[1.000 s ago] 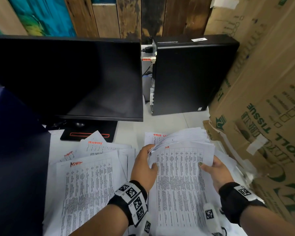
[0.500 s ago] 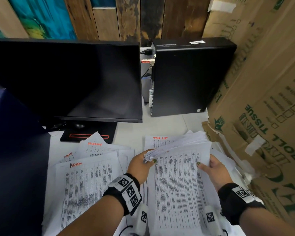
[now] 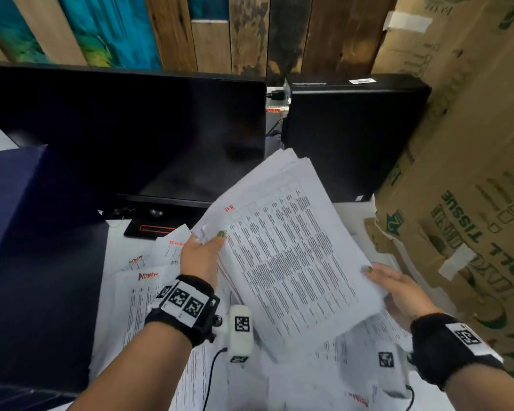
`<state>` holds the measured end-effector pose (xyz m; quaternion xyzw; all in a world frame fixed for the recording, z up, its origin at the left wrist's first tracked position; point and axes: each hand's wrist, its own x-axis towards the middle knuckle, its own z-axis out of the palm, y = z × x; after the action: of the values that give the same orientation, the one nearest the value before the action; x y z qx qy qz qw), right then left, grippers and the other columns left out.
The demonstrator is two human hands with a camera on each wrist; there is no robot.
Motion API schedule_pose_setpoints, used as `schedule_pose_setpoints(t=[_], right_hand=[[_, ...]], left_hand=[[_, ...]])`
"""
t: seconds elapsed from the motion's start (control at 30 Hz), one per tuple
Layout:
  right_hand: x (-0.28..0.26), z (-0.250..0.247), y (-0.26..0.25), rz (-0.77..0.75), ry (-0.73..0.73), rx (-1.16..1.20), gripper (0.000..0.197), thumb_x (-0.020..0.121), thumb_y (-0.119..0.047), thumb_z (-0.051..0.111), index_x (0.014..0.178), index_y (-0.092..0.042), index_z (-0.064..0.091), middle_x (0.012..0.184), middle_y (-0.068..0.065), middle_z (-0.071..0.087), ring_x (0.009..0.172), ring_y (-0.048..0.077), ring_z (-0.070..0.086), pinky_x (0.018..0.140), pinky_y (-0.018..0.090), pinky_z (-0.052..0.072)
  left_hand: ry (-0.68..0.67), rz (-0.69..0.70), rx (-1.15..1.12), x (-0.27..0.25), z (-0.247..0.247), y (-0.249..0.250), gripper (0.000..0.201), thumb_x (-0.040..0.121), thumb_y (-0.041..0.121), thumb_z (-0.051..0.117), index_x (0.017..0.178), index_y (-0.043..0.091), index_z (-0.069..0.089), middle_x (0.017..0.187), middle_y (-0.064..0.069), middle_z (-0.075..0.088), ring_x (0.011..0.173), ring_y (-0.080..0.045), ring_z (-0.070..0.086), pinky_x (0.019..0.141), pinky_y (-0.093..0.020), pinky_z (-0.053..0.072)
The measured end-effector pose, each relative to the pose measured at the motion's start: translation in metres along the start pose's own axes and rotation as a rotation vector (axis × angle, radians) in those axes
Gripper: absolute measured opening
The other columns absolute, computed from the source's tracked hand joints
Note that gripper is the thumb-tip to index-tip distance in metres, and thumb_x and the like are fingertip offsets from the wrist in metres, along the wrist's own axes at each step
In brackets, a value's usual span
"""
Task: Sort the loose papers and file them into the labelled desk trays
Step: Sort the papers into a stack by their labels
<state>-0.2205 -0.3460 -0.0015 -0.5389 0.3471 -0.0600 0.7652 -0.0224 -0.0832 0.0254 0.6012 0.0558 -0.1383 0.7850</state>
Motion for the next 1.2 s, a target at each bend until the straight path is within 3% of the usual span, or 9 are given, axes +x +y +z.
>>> schedule_pose_setpoints(t=[0.17,0.3,0.43,0.53,0.7,0.87,0.93,1.03,1.2], right_hand=[[0.000,0.031,0.012,0.019,-0.198,0.258,0.099,0.048,-0.051,0.088,0.133,-0.016,0.049,0.130,0.011,0.059,0.117,0.029,0.058,0.092,0.045,0.051],[-0.005,0.080,0.027,0.077,-0.351,0.264,0.085,0.060,-0.031,0.088,0.132,-0.010,0.049,0.132,0.017,0.056,0.122,0.033,0.054,0.101,0.053,0.041],[0.000,0.111,0.027,-0.003,-0.215,0.153,0.043,0.079,0.004,0.066,0.120,0.002,0.057,0.120,0.022,0.063,0.112,0.036,0.060,0.099,0.055,0.043],[0.006,0.122,0.021,-0.087,-0.139,0.114,0.056,0.060,-0.005,0.083,0.111,0.004,0.062,0.111,0.020,0.067,0.106,0.034,0.064,0.097,0.051,0.045],[0.013,0.140,0.019,-0.201,-0.126,0.050,0.097,0.027,-0.033,0.096,0.111,0.004,0.064,0.111,0.018,0.068,0.106,0.031,0.065,0.098,0.048,0.044],[0.014,0.150,0.032,-0.226,-0.150,-0.248,0.036,0.066,0.005,0.077,0.099,-0.008,0.069,0.098,0.003,0.072,0.100,0.023,0.066,0.079,0.019,0.049],[0.012,0.152,0.039,-0.261,-0.173,-0.326,0.037,0.075,0.015,0.066,0.099,-0.013,0.066,0.096,-0.006,0.071,0.099,0.014,0.066,0.076,0.011,0.048],[0.006,0.162,0.042,-0.273,-0.150,-0.292,0.038,0.071,0.005,0.074,0.094,-0.026,0.069,0.090,-0.015,0.074,0.087,-0.002,0.067,0.081,0.022,0.047],[0.017,0.170,0.035,-0.243,-0.062,-0.260,0.043,0.070,-0.007,0.079,0.110,-0.015,0.066,0.104,0.002,0.071,0.099,0.017,0.066,0.087,0.032,0.050]], left_hand=[[0.067,-0.044,-0.147,-0.003,-0.031,0.011,0.023,0.090,-0.005,0.051,0.101,0.011,0.064,0.090,-0.003,0.072,0.085,-0.018,0.068,0.075,-0.030,0.054],[0.114,-0.125,-0.250,-0.005,-0.051,0.006,0.028,0.089,-0.006,0.052,0.114,0.004,0.061,0.097,-0.008,0.072,0.100,-0.028,0.066,0.093,-0.046,0.050],[0.109,-0.089,-0.242,-0.011,-0.082,0.009,0.041,0.086,-0.009,0.054,0.124,0.005,0.057,0.111,-0.012,0.069,0.106,-0.029,0.064,0.095,-0.047,0.048],[0.125,-0.029,-0.021,-0.012,-0.111,0.014,0.039,0.076,-0.006,0.068,0.113,0.009,0.064,0.110,-0.011,0.070,0.105,-0.030,0.064,0.097,-0.050,0.047],[0.134,0.073,0.314,-0.014,-0.141,0.023,0.034,0.073,-0.005,0.072,0.093,0.021,0.066,0.092,0.003,0.073,0.090,-0.018,0.069,0.075,-0.031,0.057],[0.143,0.097,0.355,-0.019,-0.155,0.022,0.034,0.070,-0.002,0.075,0.094,0.017,0.062,0.091,-0.005,0.070,0.084,-0.016,0.066,0.068,-0.032,0.053],[0.072,0.094,0.313,-0.024,-0.153,0.024,0.039,0.071,-0.010,0.072,0.095,0.020,0.065,0.094,-0.001,0.072,0.086,-0.011,0.067,0.076,-0.031,0.052],[0.027,0.084,0.304,-0.026,-0.150,0.024,0.045,0.070,-0.011,0.072,0.108,0.010,0.061,0.105,-0.007,0.069,0.095,-0.014,0.064,0.087,-0.030,0.052],[0.089,0.116,0.492,-0.020,-0.145,0.025,0.025,0.087,0.008,0.062,0.108,0.021,0.061,0.097,0.008,0.067,0.098,-0.015,0.063,0.077,-0.026,0.049]])
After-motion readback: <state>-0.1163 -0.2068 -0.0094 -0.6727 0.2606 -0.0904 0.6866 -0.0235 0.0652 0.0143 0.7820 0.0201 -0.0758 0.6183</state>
